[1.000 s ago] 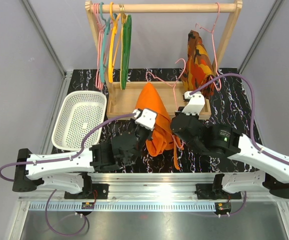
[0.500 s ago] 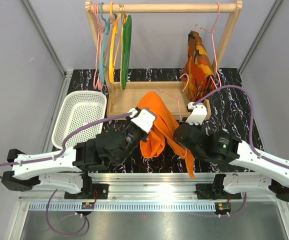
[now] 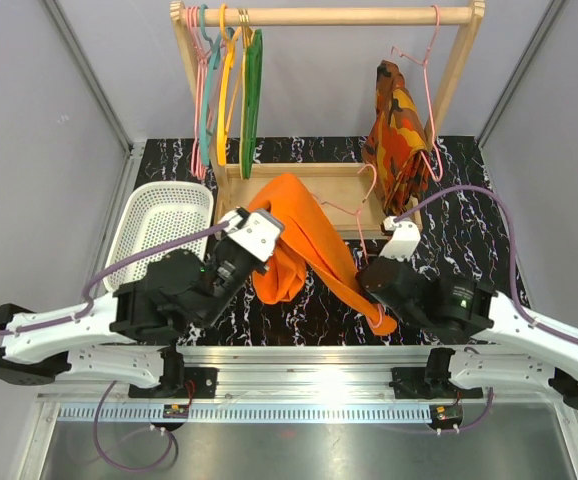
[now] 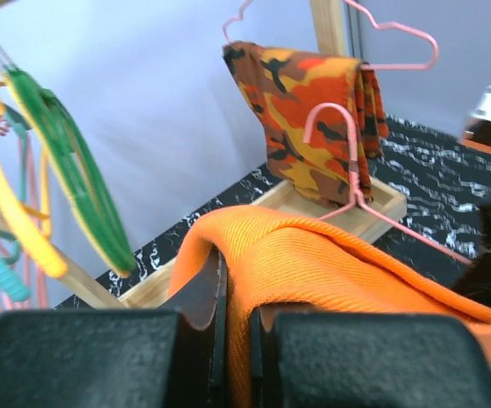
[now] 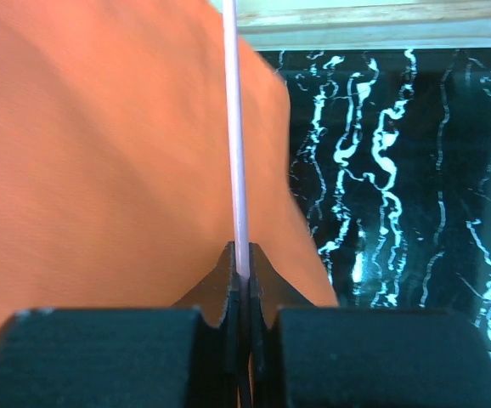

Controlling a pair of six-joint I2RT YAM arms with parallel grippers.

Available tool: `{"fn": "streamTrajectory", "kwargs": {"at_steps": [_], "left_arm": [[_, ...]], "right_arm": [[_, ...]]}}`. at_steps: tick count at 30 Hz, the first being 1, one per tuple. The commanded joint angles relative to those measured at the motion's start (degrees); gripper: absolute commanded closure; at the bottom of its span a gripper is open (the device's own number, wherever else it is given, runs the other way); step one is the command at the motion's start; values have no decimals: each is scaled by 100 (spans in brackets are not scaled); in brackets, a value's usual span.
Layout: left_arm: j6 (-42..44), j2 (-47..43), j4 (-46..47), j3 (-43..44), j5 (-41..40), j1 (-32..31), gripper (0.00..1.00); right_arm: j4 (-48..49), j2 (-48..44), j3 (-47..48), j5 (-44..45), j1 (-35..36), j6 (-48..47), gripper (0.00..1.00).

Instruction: Remove the trousers from the hanger

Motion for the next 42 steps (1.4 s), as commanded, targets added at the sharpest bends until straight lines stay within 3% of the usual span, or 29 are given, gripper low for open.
{"fn": "streamTrajectory", "kwargs": {"at_steps": [1, 13, 26, 29, 36, 42], "left_arm": [[304, -724, 1566, 444, -334, 36, 100], [435, -936, 1049, 567, -343, 36, 100], [866, -1620, 1303, -1050, -1097, 36, 100], [1216, -1910, 1863, -1603, -1194, 36, 100], [3124, -2297, 4787, -2606, -1644, 186, 100], [2317, -2395, 4012, -2247, -1134, 1230, 100]], "right_arm": [[-630, -223, -146, 265, -92, -257, 100], [-798, 463, -270, 371, -224, -151, 100], [-605, 419, 108, 662, -268, -476, 100], [-526, 436, 258, 618, -294, -643, 100], [-333, 568, 811, 688, -312, -942, 100], [-68, 805, 1163, 653, -329, -1135, 100]]}}
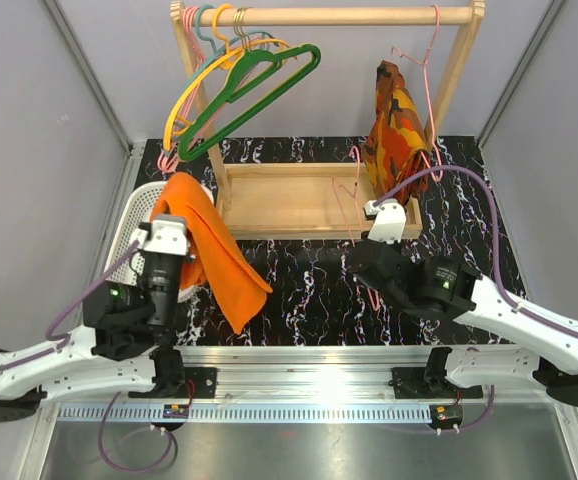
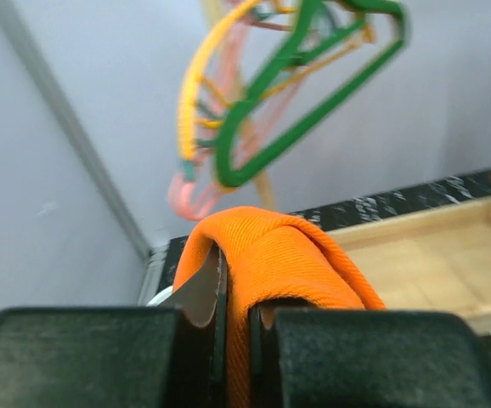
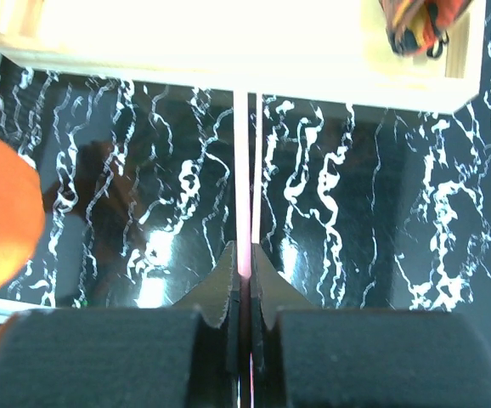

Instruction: Remove the trousers from the hanger

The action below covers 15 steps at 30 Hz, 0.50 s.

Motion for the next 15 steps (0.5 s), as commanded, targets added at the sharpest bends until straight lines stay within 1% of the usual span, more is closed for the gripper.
{"fn": "streamTrajectory", "kwargs": {"at_steps": [1, 2, 3, 4, 5, 6, 7, 8, 9, 10, 11, 12, 13, 15], "left_arm": [[-145, -67, 806, 493, 579, 891, 100], [-223, 3, 936, 345, 642, 1156, 100], [-268, 39, 1181, 213, 712, 1664, 100], [-346, 57, 1383, 90, 930, 1947, 100], [-669, 109, 1316, 54, 1028, 2237, 100], [-890, 249, 1219, 132, 1081, 2832, 100], [-1144, 276, 1079, 167, 1256, 3116, 100], [-1695, 285, 808, 202, 1379, 3415, 100], [-2527, 250, 318, 351, 1711, 4375, 100], [-2536, 250, 313, 352, 1714, 4384, 100], [-2745, 250, 357, 404, 1584, 4532, 100], [-2755, 250, 479, 387, 1452, 4647, 100], [-2677, 250, 689, 344, 1320, 4813, 100], [-2510, 364, 1102, 264, 934, 4955, 100]], "right_arm": [[360, 171, 368, 242, -63, -189, 100], [403, 189, 403, 233, -72, -198, 100], [439, 207, 412, 207, -72, -224, 100], [552, 225, 403, 198, -63, -242, 100], [597, 225, 412, 180, -72, -251, 100], [641, 225, 421, 145, -72, -268, 100], [685, 225, 429, 119, -72, -277, 100], [737, 216, 429, 101, -80, -294, 100], [773, 233, 464, 110, -80, -355, 100], [773, 242, 465, 110, -80, -356, 100], [764, 260, 465, 110, -89, -374, 100], [773, 260, 473, 101, -89, -391, 100], [799, 251, 447, 84, -81, -443, 100], [1036, 181, 281, 22, -89, -496, 100]]}}
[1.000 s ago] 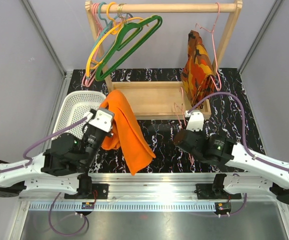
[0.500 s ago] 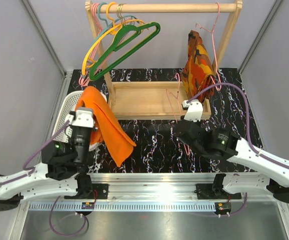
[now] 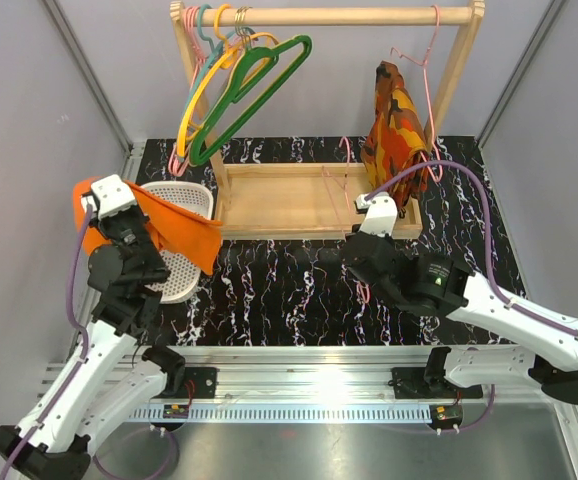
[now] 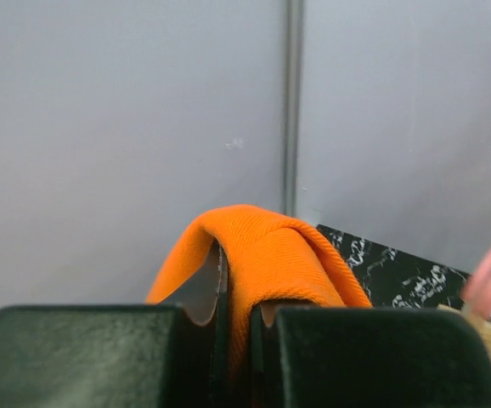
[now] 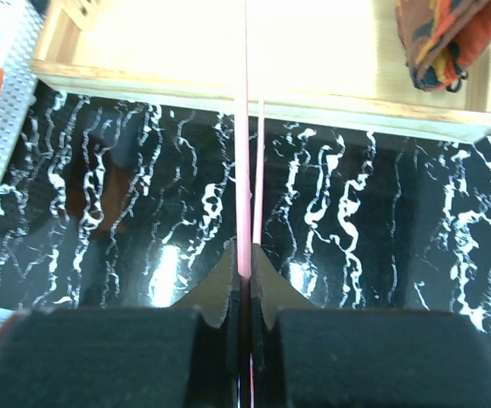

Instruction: Remove the trousers from the hanger

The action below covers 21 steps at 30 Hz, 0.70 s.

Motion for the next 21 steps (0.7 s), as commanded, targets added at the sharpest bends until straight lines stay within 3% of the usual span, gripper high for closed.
{"fn": "streamTrajectory", "kwargs": {"at_steps": [1, 13, 21], "left_arm": [[-433, -14, 1373, 242, -20, 369, 100], [-195, 30, 1066, 375, -363, 942, 100], [-1003, 504, 434, -241, -417, 1329, 100]], "right_arm": [[560, -158, 38, -11, -43, -191, 100], [701, -483, -86, -125, -52, -252, 100], [798, -852, -112, -204, -52, -384, 100]]}}
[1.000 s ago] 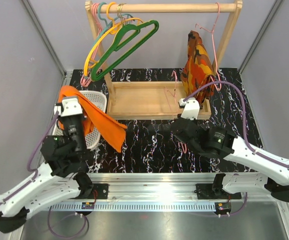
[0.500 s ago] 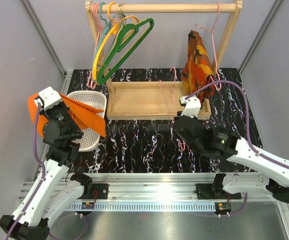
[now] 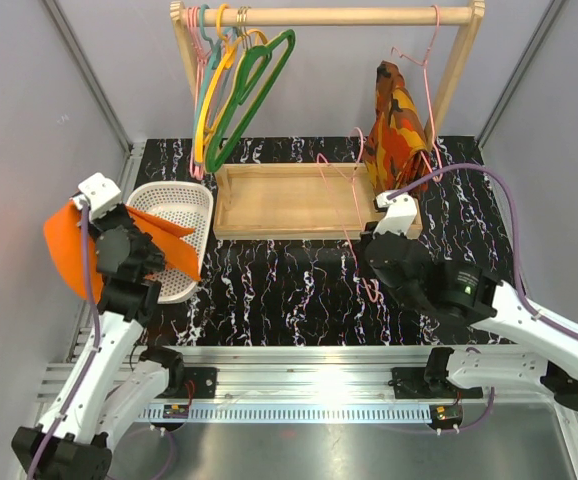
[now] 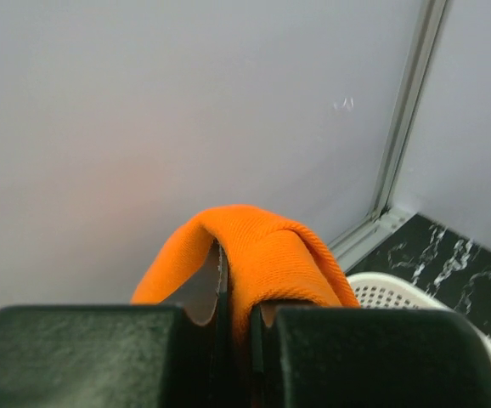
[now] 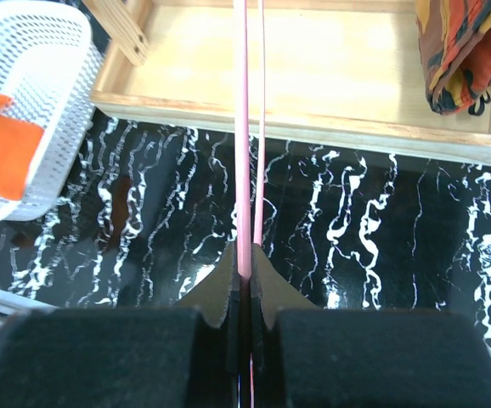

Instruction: Remove the trousers from the hanger

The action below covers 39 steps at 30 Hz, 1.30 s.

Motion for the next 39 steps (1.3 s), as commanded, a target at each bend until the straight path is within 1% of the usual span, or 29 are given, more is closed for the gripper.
{"fn": "streamTrajectory", "kwargs": {"at_steps": [1, 3, 7, 9, 10, 14, 16, 19, 22, 24, 25, 28, 32, 35, 37, 39], "left_arm": [[-586, 510, 287, 21, 474, 48, 100], [-727, 784, 67, 65, 625, 48, 100], [-921, 1461, 92, -93, 809, 48, 100], [-1122, 1785, -92, -102, 985, 48, 100], [-1254, 1875, -258, -102, 1169, 48, 100], [-1439, 2288, -400, -145, 1706, 48, 100], [-1606, 2639, -566, -85, 1942, 48, 100], [-2132, 3156, -1521, 283, 2355, 40, 100], [-2204, 3570, -1936, 504, 2576, 31, 100], [-2369, 3633, -1999, 549, 2717, 48, 100], [-2415, 3642, -1982, 531, 2970, 48, 100], [-2538, 3887, -2130, 583, 3261, 92, 100], [-2722, 4248, -2474, 891, 3298, 223, 100], [-3038, 4257, -2728, 1128, 3403, 425, 100], [-3319, 4301, -2991, 1339, 3552, 680, 100], [-3443, 4336, -3133, 1480, 3421, 743, 100]], "right_arm": [[359, -302, 8, -21, -50, -161, 100], [359, -398, -10, 23, -41, -188, 100], [402, -478, -53, -20, -50, -258, 100], [446, -530, -115, -47, -50, -311, 100], [490, -557, -141, -56, -41, -328, 100], [526, -601, -168, -135, -50, -442, 100], [473, -592, -133, -170, -50, -460, 100], [438, -662, -106, -275, -50, -460, 100], [455, -803, -168, -346, -41, -469, 100], [473, -899, -212, -372, -41, -478, 100], [464, -926, -238, -390, -50, -469, 100], [447, -1032, -300, -486, -50, -452, 100], [376, -1093, -300, -487, -50, -469, 100], [376, -1128, -265, -495, -50, -478, 100], [368, -1102, -230, -530, -50, -495, 100], [367, -1076, -212, -548, -50, -522, 100]]}}
